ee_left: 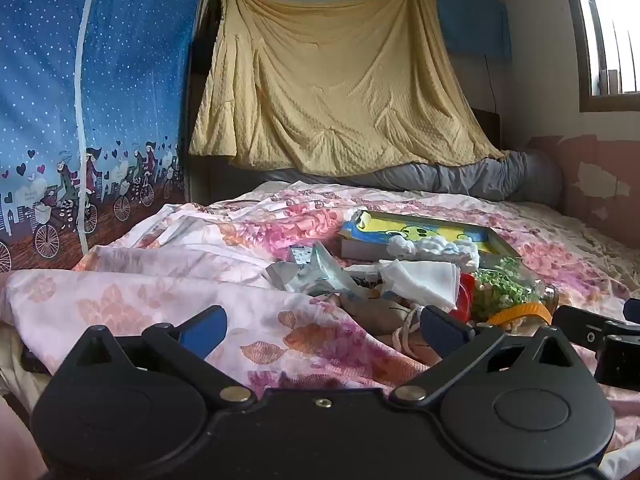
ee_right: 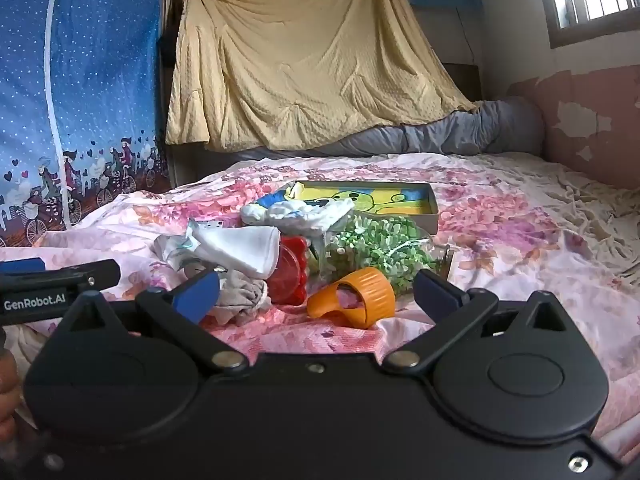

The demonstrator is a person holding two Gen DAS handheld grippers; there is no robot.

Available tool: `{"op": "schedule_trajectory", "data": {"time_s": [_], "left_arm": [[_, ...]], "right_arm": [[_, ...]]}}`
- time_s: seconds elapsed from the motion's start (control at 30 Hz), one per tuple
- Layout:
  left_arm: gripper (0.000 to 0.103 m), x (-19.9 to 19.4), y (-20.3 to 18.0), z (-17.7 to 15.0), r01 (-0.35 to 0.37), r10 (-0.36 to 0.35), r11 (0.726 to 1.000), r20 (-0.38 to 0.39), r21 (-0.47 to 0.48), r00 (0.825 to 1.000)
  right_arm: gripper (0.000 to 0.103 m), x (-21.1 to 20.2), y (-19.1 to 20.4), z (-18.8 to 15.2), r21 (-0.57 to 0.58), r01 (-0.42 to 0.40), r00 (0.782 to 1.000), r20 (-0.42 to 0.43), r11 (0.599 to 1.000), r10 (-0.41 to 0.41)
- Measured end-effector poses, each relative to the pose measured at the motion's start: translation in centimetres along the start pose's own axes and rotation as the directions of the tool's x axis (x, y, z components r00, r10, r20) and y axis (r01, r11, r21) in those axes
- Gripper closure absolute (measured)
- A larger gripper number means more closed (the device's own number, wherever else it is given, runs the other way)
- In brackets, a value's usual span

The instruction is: Organize soft objects

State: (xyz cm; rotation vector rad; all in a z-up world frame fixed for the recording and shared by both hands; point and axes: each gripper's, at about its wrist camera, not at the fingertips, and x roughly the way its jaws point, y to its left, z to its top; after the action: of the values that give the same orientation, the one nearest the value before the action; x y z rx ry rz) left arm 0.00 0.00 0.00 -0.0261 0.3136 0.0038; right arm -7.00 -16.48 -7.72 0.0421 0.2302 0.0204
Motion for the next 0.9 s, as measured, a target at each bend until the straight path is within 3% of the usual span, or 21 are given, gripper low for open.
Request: {"op": "schedule_trajectory", "data": {"time_s": [0.9], "left_arm": [[0.001,0.05,0.0,0.1,0.001,-0.001,1.0,-0.002,-0.009,1.0]], "right_arm": [[0.0,0.14,-0.04,-0.01,0.011,0.006,1.0,-0.005,1.0,-0.006]]}}
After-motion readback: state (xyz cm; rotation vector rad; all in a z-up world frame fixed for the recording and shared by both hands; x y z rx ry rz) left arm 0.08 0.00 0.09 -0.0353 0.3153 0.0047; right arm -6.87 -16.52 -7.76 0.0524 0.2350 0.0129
